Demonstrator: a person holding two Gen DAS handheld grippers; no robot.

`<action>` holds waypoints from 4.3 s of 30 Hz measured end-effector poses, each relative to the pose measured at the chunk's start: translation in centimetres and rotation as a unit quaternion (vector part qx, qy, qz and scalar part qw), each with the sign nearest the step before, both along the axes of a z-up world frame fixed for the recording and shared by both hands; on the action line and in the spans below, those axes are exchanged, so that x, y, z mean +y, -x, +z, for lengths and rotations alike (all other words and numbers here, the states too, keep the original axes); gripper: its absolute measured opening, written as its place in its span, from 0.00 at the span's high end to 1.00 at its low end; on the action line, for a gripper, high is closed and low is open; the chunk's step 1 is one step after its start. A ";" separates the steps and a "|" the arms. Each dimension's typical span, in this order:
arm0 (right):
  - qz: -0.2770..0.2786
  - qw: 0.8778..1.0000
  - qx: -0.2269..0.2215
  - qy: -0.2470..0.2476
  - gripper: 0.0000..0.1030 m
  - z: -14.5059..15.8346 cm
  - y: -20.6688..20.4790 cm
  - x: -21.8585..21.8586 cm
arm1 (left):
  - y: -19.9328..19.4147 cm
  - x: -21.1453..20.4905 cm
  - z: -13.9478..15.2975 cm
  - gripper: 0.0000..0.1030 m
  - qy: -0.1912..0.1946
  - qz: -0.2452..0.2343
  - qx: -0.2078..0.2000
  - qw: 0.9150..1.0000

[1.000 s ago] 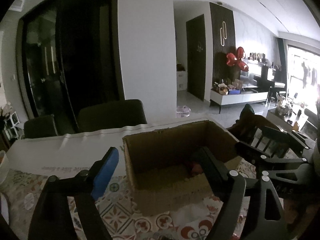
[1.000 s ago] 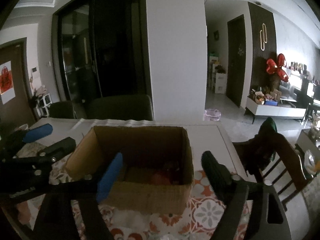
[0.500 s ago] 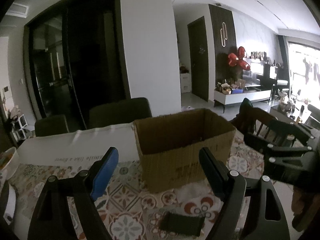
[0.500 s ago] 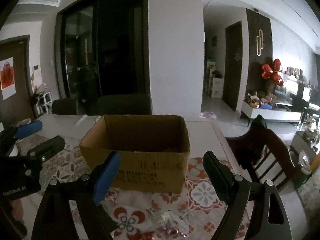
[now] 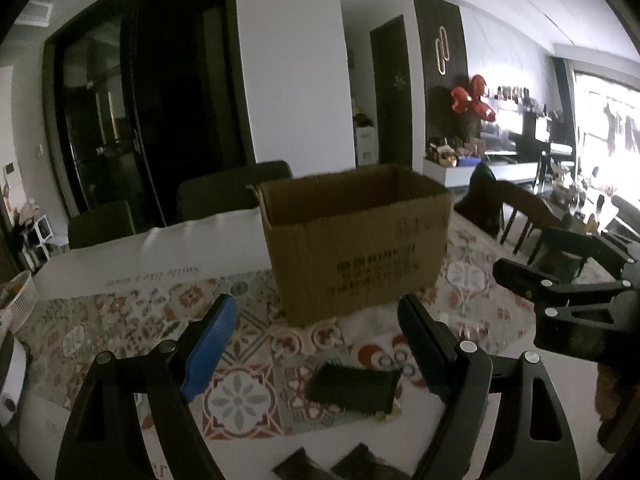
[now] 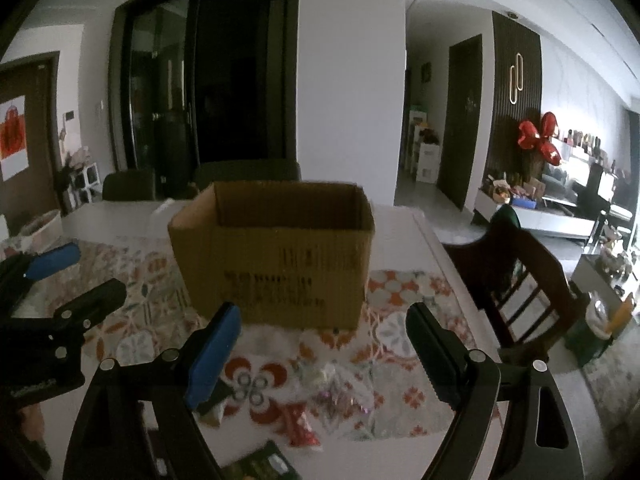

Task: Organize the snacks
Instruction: 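Move both tools back toward the snack pile, then grasp a dark chocolate packet with the left tool while the right tool grasps a red wrapped snack, then lift both held snacks and carry them over the cardboard box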

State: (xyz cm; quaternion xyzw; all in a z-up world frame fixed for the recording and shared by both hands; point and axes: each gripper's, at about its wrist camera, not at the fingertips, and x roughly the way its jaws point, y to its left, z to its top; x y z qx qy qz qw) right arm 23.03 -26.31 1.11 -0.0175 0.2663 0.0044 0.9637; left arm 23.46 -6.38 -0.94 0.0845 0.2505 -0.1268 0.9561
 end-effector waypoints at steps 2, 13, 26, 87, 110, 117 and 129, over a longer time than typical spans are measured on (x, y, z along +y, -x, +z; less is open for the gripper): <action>0.000 1.000 0.013 0.000 0.17 -1.0 0.4 -0.1 | 0.5 -0.1 -0.8 0.20 -0.003 -0.002 0.007 1.000; -0.005 0.997 0.071 -0.010 0.17 -4.9 1.4 -0.6 | 1.3 -0.7 -4.6 0.22 -0.005 -0.019 0.028 0.999; 0.012 0.994 0.109 -0.025 0.20 -8.0 1.0 -0.4 | 2.0 -2.5 -8.4 0.49 -0.044 -0.046 0.046 0.997; 0.055 0.989 0.129 -0.050 0.73 -9.2 -0.4 1.7 | 1.6 -4.5 -7.5 0.98 -0.070 -0.062 0.037 0.995; 0.062 0.995 0.041 -0.064 0.73 -2.9 1.2 2.2 | 2.5 -2.9 -1.1 0.98 0.001 -0.069 -0.019 0.997; 0.066 0.995 0.020 -0.071 0.73 -1.3 0.5 2.2 | 1.7 -2.8 0.7 0.98 0.007 -0.068 -0.046 0.997; 0.068 0.994 -0.010 -0.080 0.73 1.3 -2.4 1.7 | -1.8 -2.8 3.4 0.98 0.017 -0.069 -0.065 0.995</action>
